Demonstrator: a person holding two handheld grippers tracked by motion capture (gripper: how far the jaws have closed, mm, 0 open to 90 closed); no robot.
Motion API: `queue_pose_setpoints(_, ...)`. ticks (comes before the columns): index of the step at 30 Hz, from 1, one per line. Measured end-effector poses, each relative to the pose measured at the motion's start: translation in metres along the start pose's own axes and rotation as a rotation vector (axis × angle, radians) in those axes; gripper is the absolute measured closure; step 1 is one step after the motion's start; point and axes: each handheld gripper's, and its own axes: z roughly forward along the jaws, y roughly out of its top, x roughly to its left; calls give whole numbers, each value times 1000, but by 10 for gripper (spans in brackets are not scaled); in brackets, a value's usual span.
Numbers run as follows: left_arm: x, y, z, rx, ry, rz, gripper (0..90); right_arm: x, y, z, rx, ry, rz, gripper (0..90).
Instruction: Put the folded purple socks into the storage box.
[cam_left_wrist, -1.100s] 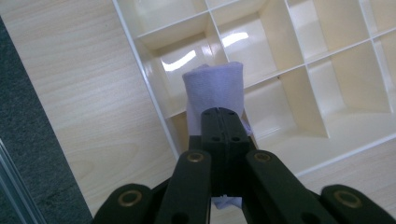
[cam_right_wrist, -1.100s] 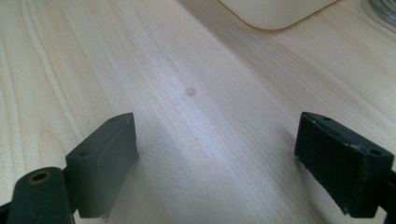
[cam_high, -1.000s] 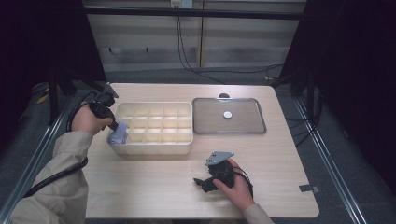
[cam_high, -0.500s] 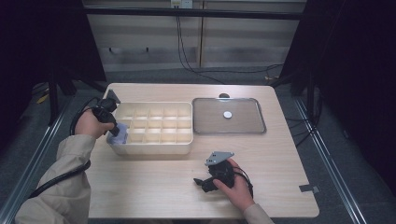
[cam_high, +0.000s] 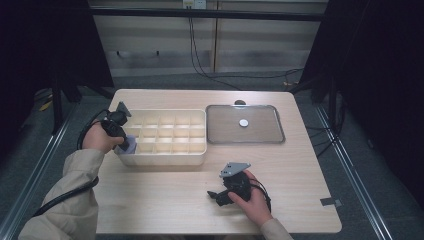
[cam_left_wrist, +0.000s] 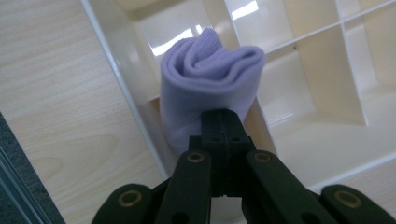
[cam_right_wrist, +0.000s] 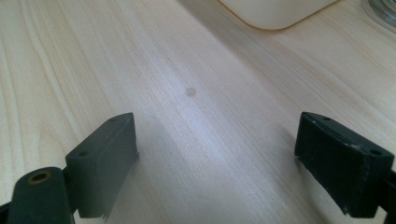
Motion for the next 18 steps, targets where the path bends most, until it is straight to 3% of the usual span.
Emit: queue_pose_setpoints(18, -2, -7, 23, 12, -21, -4, 900, 0, 0, 0, 2, 1, 0, 123)
